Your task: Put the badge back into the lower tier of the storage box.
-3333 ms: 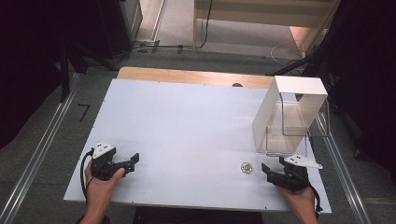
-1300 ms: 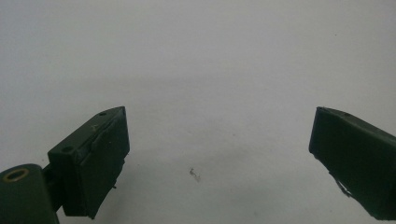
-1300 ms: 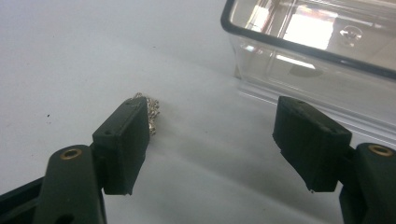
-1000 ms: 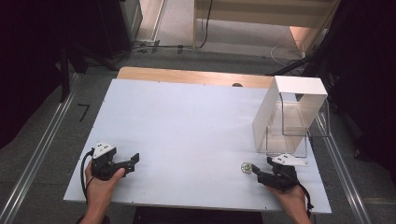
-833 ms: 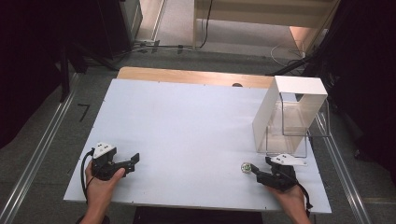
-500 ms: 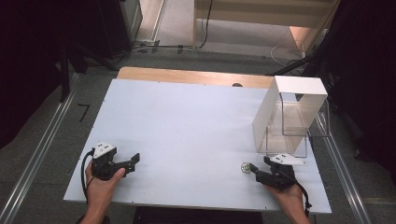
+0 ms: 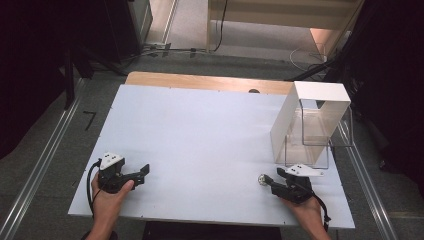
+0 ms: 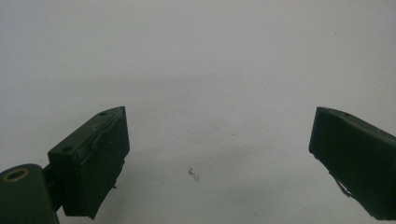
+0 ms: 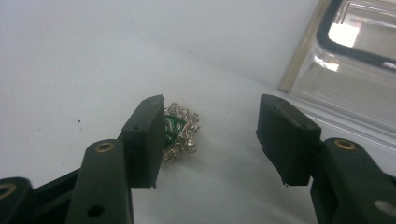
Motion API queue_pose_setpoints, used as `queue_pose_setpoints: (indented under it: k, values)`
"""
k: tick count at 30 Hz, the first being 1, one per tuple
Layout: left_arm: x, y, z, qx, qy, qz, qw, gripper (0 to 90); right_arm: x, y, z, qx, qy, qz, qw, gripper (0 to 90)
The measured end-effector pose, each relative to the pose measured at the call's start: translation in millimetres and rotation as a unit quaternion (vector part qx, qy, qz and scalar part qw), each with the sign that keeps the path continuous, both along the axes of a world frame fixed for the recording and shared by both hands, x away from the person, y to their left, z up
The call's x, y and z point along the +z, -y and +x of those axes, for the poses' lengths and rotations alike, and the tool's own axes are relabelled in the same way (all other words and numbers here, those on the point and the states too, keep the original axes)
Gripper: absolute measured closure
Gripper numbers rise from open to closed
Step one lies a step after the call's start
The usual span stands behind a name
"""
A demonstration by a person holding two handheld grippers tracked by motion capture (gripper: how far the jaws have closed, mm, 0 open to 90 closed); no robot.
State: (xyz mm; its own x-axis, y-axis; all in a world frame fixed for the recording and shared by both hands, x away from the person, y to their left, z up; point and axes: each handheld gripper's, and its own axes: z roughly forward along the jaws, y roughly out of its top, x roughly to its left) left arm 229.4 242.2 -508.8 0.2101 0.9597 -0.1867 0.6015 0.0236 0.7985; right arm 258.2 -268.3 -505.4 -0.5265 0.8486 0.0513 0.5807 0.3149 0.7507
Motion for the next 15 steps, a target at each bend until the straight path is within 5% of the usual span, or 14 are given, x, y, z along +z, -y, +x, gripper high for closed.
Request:
queue_pose_setpoints:
  k: [15]
  values:
    - [0.0,-0.1,0.0,0.000,0.000,0.000,1.0000,5.3,-2.7,-2.3,-1.1,0.020,-0.001,0.008,0.9998,51.0]
